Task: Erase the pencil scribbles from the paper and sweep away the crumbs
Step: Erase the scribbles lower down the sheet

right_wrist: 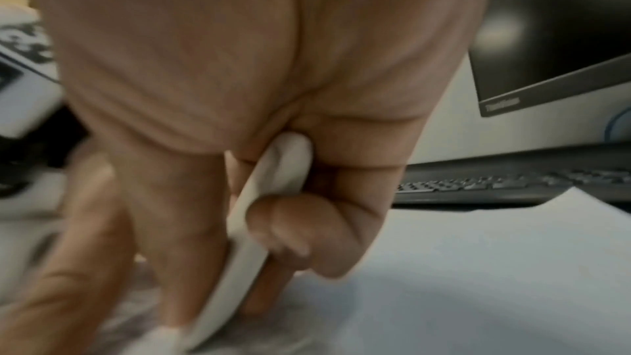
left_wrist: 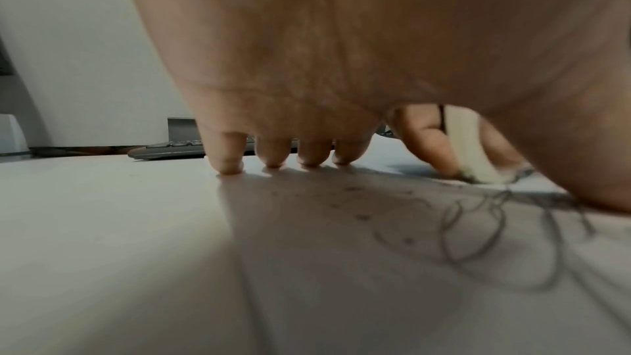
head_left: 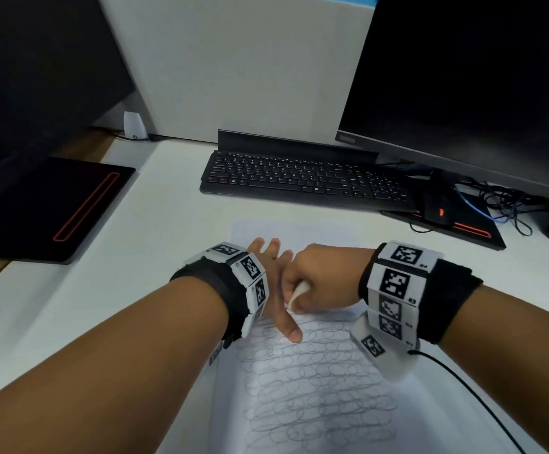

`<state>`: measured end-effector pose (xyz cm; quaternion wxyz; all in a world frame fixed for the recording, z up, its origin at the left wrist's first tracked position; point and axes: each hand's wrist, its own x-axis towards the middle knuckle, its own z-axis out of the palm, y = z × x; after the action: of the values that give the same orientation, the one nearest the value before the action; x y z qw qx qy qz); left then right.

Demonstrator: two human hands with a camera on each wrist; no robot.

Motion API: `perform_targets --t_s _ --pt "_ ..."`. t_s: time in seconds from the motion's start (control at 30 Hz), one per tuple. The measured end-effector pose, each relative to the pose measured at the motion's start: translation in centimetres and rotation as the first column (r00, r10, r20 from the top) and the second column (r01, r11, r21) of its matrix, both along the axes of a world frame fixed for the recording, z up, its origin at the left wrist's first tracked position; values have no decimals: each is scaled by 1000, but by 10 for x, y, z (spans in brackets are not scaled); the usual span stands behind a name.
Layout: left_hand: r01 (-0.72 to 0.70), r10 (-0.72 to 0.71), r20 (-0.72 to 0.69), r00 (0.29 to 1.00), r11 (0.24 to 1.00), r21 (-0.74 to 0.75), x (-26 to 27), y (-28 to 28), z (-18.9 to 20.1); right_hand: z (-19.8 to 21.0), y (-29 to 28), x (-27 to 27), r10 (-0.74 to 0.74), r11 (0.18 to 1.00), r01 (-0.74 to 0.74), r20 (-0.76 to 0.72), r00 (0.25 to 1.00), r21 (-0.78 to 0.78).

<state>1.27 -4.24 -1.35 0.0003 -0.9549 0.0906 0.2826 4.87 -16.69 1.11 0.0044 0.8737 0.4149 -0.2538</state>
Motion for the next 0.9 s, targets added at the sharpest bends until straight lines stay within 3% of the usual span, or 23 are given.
perform_targets --t_s 0.13,0.27,0.4,0.53,0.67,0.8,0.9 --pt "-40 40 1 999 999 3 4 3 -9 2 1 9 -64 998 62 82 995 26" --pt "-48 48 -22 999 999 -1 6 5 -12 -1 4 2 2 1000 -2 4 1000 -14" --pt "-60 60 -8 998 998 -17 4 3 -9 1 2 10 -88 995 86 53 995 45" --pt "-39 39 -2 999 999 -5 3 2 -6 -1 2 4 -24 1000 24 -6 1000 -3" --pt "-47 48 32 998 999 -23 2 4 -7 2 -1 20 -145 989 142 69 987 40" --pt "-47 47 6 999 999 -12 3 4 -6 0 1 10 -38 999 38 -4 999 -18" --pt "-45 45 18 999 999 -5 3 4 -8 0 -4 19 -102 994 102 20 995 26"
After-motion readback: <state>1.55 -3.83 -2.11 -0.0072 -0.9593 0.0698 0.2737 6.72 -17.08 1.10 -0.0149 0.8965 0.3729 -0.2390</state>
